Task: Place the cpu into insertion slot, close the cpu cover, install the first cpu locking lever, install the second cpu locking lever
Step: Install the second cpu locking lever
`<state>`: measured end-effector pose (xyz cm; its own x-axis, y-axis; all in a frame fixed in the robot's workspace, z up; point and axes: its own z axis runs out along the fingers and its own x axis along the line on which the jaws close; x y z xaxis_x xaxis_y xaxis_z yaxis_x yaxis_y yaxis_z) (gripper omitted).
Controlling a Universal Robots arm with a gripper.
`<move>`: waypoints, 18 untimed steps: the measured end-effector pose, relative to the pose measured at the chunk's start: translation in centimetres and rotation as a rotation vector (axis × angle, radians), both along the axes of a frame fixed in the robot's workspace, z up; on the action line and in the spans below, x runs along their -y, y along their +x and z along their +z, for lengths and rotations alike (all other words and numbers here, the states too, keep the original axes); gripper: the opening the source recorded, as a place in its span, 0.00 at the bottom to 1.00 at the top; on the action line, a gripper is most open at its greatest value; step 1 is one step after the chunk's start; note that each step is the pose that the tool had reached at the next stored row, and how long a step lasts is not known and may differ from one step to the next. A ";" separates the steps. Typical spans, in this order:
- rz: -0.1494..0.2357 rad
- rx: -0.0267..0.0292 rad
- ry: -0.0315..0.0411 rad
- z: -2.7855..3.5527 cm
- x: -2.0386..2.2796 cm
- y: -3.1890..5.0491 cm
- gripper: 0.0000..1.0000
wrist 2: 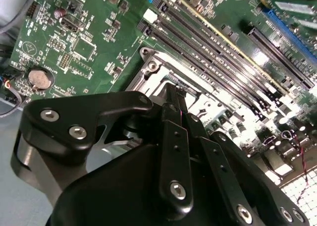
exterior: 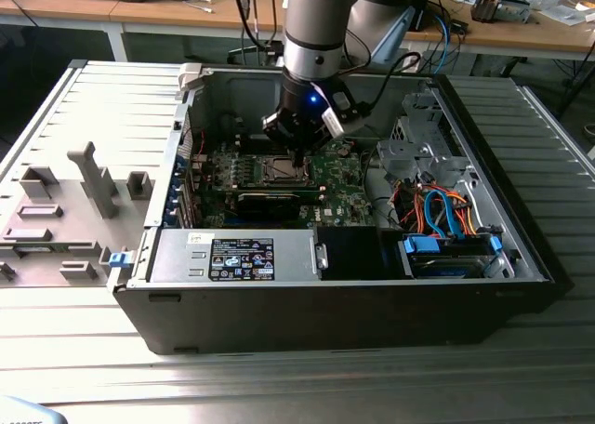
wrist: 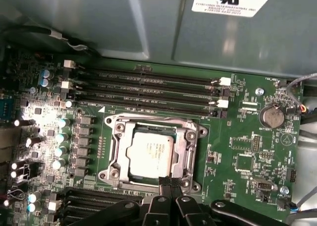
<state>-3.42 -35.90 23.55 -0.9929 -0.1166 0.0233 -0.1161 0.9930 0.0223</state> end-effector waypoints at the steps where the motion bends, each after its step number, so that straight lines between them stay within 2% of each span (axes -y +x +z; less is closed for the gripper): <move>1: 0.000 0.0000 0.0038 0.00 0.25 0.00 0.11; 5: 0.000 0.0001 0.0279 0.00 1.40 0.00 0.11; 6: 0.000 0.0001 0.0523 0.00 1.92 0.00 0.11; 7: 0.000 0.0001 0.0859 0.00 2.19 0.00 0.11; 9: 0.000 0.0001 0.1224 0.00 2.42 0.00 0.11; 10: 0.000 0.0001 0.1458 0.00 2.54 0.00 0.11; 12: 0.000 0.0001 0.2122 0.00 2.84 0.00 0.11; 13: 0.000 0.0000 0.2296 0.00 2.93 -0.01 0.11; 14: 0.000 0.0000 0.2542 0.00 3.05 -0.01 0.11; 15: 0.000 0.0000 0.2813 0.00 3.44 -0.02 0.11; 16: 0.000 0.0000 0.2861 -0.01 4.09 -0.05 0.11; 17: 0.000 -0.0001 0.2867 -0.01 4.61 -0.11 0.11; 18: 0.000 0.0000 0.2872 -0.01 4.93 -0.14 0.11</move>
